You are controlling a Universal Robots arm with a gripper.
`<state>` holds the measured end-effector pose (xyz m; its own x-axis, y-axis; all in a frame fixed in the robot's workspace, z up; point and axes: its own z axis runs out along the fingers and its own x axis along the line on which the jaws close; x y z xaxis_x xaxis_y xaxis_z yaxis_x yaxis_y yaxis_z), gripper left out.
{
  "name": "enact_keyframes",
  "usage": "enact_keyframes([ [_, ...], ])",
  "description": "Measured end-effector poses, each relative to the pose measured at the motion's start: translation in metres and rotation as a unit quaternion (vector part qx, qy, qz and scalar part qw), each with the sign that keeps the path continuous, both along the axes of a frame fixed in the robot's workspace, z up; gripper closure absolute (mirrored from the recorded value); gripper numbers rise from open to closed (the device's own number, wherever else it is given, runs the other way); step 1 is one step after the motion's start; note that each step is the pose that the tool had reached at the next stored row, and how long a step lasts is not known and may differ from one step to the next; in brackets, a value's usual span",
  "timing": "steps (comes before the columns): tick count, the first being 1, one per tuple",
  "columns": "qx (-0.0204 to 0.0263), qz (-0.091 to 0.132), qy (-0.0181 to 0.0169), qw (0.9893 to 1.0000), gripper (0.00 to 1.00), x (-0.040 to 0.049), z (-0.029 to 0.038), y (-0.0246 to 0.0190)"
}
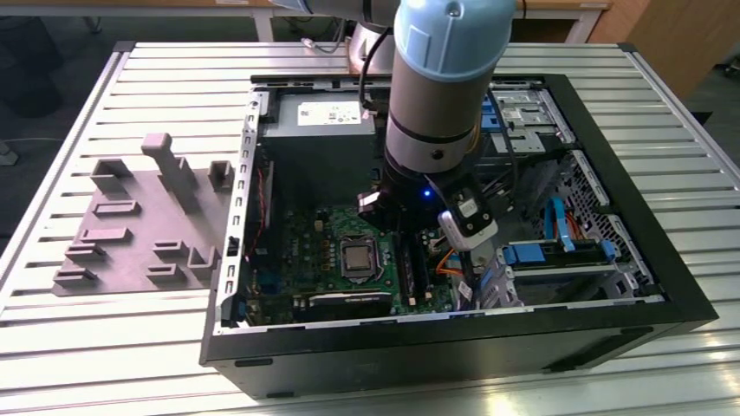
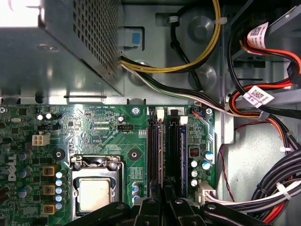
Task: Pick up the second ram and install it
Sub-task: 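Insert the second ram into the second slot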
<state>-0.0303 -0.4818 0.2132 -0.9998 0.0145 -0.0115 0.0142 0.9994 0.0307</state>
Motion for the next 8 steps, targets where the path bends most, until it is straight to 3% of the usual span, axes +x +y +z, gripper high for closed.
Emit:
enact_keyframes([
  [8,0.0022,0.0,0.0,1.0,0.86,0.0,-0.0007,0.0],
])
